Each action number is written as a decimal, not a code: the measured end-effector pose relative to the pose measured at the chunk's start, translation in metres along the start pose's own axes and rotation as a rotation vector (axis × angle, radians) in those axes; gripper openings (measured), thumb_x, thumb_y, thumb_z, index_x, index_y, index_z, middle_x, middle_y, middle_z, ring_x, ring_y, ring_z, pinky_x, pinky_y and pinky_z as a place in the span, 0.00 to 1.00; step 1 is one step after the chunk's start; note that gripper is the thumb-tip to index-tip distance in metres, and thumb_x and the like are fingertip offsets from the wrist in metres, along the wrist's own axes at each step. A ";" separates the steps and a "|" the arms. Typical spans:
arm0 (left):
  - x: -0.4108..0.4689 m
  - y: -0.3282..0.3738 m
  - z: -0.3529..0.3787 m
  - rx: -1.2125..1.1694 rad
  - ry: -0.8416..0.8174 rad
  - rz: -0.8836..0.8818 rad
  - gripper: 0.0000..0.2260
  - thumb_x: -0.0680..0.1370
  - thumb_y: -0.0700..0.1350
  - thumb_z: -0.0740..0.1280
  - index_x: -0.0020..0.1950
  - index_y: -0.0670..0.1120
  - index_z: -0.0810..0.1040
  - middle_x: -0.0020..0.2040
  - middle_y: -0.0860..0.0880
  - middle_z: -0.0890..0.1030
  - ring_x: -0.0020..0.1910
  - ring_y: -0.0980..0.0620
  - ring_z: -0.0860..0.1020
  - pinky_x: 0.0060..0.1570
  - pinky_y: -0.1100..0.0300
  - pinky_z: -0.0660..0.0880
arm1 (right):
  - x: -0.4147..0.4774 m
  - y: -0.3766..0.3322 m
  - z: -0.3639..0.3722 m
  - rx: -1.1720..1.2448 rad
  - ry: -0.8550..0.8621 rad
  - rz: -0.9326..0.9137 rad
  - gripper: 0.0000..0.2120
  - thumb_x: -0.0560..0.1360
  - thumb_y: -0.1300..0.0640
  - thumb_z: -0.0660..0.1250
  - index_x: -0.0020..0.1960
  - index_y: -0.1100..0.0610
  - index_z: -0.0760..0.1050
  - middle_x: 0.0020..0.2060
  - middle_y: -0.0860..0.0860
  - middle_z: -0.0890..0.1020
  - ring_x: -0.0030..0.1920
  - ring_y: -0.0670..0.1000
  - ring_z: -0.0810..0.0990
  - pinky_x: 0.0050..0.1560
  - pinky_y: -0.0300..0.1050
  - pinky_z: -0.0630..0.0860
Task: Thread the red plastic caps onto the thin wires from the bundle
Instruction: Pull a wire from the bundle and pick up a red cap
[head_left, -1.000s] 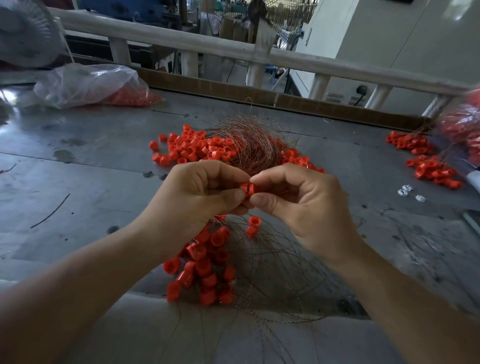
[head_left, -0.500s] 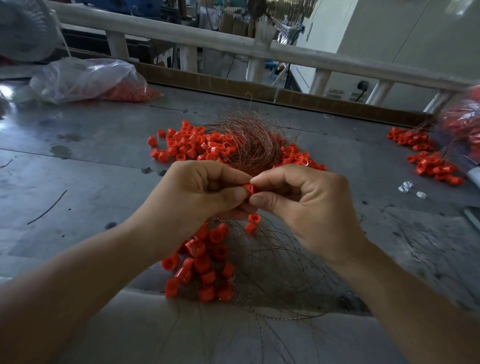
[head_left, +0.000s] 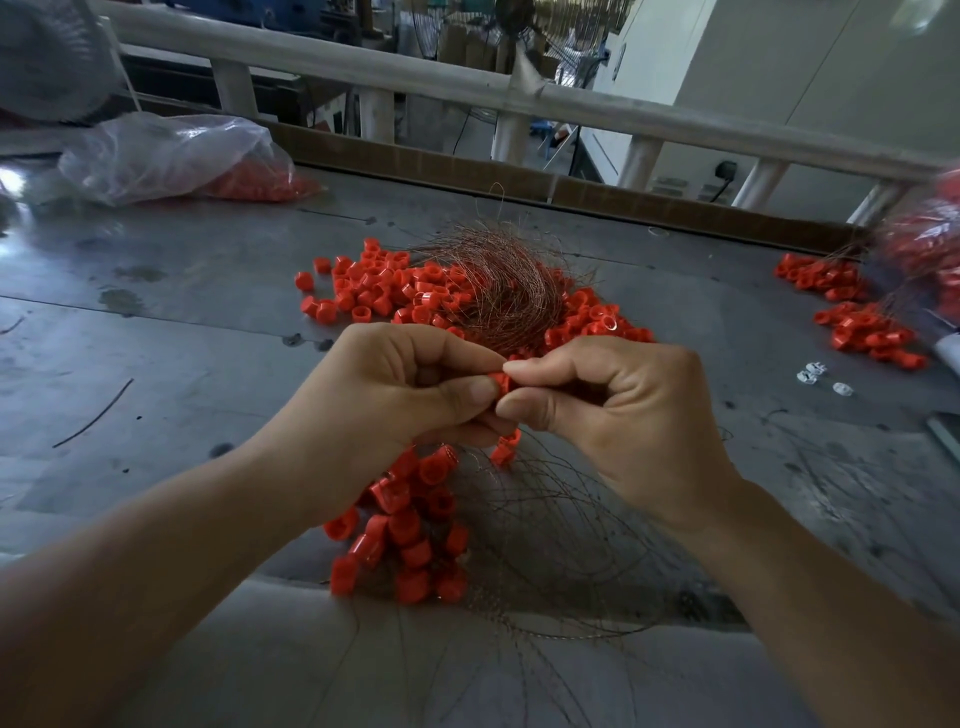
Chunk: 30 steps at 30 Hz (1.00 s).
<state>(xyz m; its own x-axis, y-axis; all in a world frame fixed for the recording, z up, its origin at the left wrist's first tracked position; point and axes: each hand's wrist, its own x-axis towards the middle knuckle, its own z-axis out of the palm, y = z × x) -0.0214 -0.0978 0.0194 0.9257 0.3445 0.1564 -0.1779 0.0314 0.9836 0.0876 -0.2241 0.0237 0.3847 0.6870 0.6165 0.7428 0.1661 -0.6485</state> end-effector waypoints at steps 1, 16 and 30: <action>0.001 0.000 0.000 0.002 0.000 -0.004 0.09 0.61 0.43 0.69 0.39 0.49 0.84 0.35 0.45 0.84 0.35 0.51 0.83 0.34 0.65 0.78 | 0.000 0.001 0.000 0.003 -0.004 -0.002 0.14 0.63 0.56 0.72 0.48 0.56 0.78 0.38 0.42 0.80 0.41 0.41 0.82 0.41 0.33 0.77; -0.001 0.002 0.000 -0.004 -0.060 -0.012 0.11 0.59 0.45 0.70 0.39 0.49 0.85 0.35 0.44 0.84 0.34 0.51 0.83 0.33 0.66 0.78 | -0.002 0.002 0.001 0.045 0.011 -0.057 0.10 0.62 0.57 0.73 0.43 0.54 0.78 0.35 0.42 0.79 0.37 0.42 0.81 0.37 0.33 0.77; -0.003 0.004 -0.004 -0.064 -0.171 -0.057 0.17 0.62 0.41 0.70 0.51 0.44 0.76 0.34 0.43 0.83 0.33 0.50 0.83 0.31 0.64 0.77 | 0.004 0.002 -0.009 0.038 -0.281 0.023 0.17 0.64 0.53 0.72 0.53 0.50 0.76 0.37 0.43 0.77 0.41 0.40 0.76 0.45 0.32 0.72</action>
<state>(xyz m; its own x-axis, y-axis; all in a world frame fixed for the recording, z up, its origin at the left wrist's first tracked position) -0.0260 -0.0952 0.0223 0.9771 0.1764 0.1192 -0.1396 0.1078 0.9843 0.0952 -0.2275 0.0284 0.2299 0.8593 0.4568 0.7127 0.1710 -0.6803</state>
